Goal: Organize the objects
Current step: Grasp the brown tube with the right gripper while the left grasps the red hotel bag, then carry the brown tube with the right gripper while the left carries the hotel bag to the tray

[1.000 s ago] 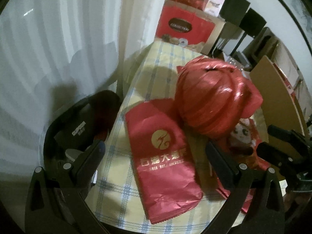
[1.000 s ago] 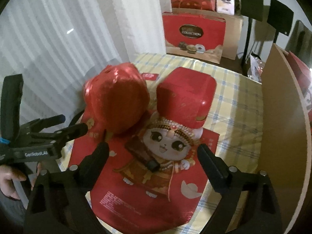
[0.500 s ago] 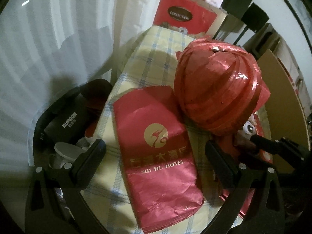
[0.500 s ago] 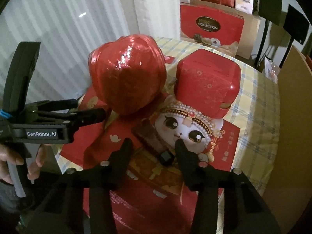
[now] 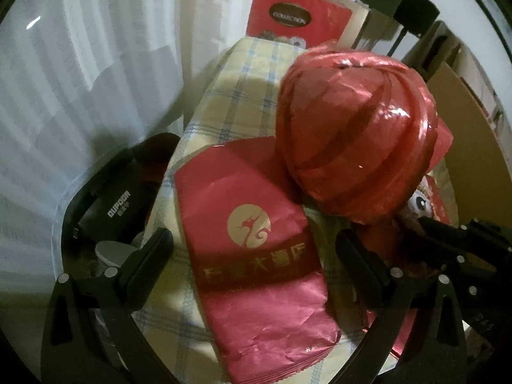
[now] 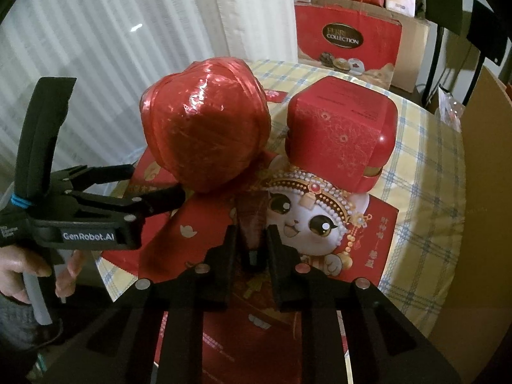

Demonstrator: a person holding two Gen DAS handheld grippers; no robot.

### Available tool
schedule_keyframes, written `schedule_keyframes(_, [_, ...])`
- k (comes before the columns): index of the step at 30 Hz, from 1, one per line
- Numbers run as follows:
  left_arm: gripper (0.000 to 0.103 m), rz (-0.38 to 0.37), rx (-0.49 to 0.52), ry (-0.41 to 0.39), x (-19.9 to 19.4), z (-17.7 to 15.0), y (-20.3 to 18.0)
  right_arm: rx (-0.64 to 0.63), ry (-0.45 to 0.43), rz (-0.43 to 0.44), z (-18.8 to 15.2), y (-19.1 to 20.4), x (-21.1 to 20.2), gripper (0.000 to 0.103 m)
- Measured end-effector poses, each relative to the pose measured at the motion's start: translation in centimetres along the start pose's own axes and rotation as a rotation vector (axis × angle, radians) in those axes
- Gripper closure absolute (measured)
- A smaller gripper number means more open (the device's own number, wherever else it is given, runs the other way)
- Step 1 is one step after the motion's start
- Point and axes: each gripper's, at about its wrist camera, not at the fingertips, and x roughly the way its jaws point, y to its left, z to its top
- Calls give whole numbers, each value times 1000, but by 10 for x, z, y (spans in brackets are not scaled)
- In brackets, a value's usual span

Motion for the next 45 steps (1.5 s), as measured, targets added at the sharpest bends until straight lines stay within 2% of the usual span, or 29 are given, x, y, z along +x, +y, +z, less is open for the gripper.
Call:
schedule_keyframes(3, [6,24,23,-2,1,-2,-6,-9,1,-8,-3,2,-2,86])
schedule_keyframes(5, [25,60,44,-18,0,-3,-8,-14,-1,-14,-3,1,-3,86])
schedule_keyframes(6, [26,75,56,-25,-1,-4,-9,-14,-3,-14,-3,2,-3,87])
schedule_keyframes(7, [27,73,58,-25,-1,-5,-10,-10,-6,-11,-3,1,-4,87])
schedule_keyframes(11, [46,66,48,-38,-5,-6,-5,11,-15,2,-2,0,-5,87])
schedule_keyframes(14, [54,58,43,-42,-6,-4,-2,26,-20,9,-1,-3,-6,87])
schedule_keyframes(20, [65,23,17,-52,-13,-7,7,55,-38,16,1,-9,-12,87])
schedule_keyframes(29, [68,-3,-4,-72,-26,-11,16,71,-69,17,7,-13,-24,87])
schedule_keyframes(36, [68,-24,-19,-114,-52,-9,21,84,-94,13,10,-15,-36,87])
schedule_keyframes(45, [68,-80,55,-184,-95,9,-11,103,-151,-8,16,-22,-67,87])
